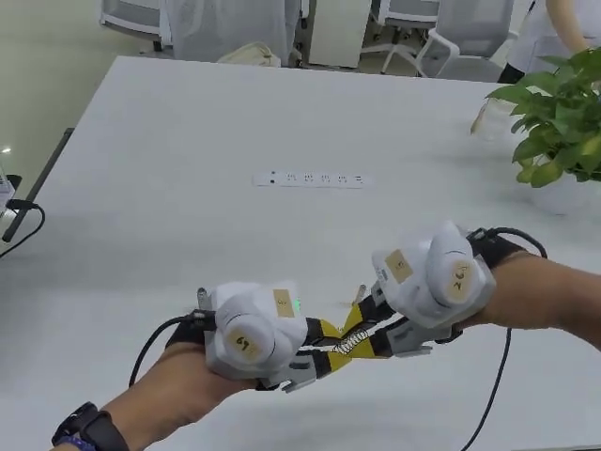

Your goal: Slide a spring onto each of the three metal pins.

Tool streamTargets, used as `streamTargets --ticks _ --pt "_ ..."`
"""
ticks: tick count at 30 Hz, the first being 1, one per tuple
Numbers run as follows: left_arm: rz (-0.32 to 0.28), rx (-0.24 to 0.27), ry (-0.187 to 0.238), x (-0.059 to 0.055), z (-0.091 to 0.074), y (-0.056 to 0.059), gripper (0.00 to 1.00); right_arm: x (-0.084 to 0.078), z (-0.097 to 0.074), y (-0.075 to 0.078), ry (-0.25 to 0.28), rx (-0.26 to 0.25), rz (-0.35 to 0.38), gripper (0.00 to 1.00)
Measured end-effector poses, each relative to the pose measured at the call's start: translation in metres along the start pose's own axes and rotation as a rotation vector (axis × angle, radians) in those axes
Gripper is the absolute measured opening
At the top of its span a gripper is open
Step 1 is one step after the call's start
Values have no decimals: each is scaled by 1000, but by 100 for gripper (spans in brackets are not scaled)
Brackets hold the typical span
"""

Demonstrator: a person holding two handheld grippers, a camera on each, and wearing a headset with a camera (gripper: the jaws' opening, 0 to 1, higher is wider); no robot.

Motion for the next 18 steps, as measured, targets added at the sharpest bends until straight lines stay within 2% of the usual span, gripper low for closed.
streamTargets --ticks 5,9,18 --pt "-23 2 -12 -3 1 1 4 -2 3 0 2 3 11 8" --pt "-43 -1 -30 -11 -1 3 6 -3 4 -1 4 5 36 8" --pt "-116 64 -43 -27 -14 2 15 -11 6 -1 20 -7 61 8"
Point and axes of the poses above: the centre of the closed fingertips' face, and the gripper's own axes: z roughly forward along the fingers, y roughly to its right, x roughly out of its top, the point moved 10 cm from there along -z, roughly backward along the fingers, and after that the axes turned 11 degrees about y, right-handed, at the moved point
